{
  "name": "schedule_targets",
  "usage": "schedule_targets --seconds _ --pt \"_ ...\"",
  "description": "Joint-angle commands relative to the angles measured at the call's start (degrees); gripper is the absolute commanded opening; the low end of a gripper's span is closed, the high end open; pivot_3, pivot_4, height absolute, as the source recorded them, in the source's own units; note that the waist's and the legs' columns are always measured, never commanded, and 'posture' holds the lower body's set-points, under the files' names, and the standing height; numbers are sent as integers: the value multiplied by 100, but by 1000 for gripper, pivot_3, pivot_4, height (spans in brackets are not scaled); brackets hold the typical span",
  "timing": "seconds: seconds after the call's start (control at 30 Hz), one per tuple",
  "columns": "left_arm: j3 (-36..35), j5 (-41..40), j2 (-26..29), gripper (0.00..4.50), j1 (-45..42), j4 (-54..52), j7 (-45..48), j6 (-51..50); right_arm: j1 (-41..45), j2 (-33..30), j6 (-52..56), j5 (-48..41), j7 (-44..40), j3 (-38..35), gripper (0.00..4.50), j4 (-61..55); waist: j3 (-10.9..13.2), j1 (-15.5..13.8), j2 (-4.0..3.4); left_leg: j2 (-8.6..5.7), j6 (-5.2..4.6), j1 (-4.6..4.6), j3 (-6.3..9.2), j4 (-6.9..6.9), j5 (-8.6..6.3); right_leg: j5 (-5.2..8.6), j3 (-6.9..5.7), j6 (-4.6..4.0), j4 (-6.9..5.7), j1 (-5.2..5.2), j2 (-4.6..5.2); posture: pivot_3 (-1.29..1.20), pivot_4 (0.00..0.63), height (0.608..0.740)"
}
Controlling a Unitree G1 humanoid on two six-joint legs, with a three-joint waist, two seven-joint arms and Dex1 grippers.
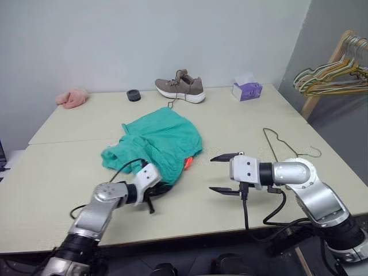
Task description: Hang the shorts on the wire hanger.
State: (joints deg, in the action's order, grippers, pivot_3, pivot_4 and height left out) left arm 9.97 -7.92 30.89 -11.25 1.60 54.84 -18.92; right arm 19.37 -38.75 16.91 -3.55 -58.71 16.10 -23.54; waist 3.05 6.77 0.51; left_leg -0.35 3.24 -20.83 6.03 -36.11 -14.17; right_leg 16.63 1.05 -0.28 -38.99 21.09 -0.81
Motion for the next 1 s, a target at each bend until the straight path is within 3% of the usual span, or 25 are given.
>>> schedule_targets --seconds 0.03,0.27,0.47,0.93,1.0 --pt "253 -139 -335 33 -431 -280 -44 -334 -81 -259 -21 -103 -75 -262 4047 -268 1 72 6 -1 0 -1 -6 0 0 -1 6 2 1 2 0 -226 0 740" --pt "694 -274 -1447 33 -1176 -38 -166 -668 -438 -770 -2 -189 -178 -444 4047 -553 1 300 13 -9 0 -2 -18 -1 0 1 16 13 5 0 3 -256 0 740" --pt "688 -467 -1445 33 -986 -312 -99 -840 -485 -773 -3 -155 -130 -377 4047 -616 2 557 14 4 0 4 -3 3 0 1 12 11 -2 2 0 -247 0 740" --pt "165 -1148 -476 4314 -385 -1509 183 -1032 -149 -306 -787 688 121 434 4047 -67 7 455 22 -4 0 2 -6 2 0 3 14 9 1 1 -2 -212 0 740" --pt "-100 -1253 -181 4471 -335 -1608 295 -1007 -35 -131 -973 979 272 637 4047 172 8 457 23 0 0 3 -5 2 0 3 13 9 0 2 -2 -211 0 740"
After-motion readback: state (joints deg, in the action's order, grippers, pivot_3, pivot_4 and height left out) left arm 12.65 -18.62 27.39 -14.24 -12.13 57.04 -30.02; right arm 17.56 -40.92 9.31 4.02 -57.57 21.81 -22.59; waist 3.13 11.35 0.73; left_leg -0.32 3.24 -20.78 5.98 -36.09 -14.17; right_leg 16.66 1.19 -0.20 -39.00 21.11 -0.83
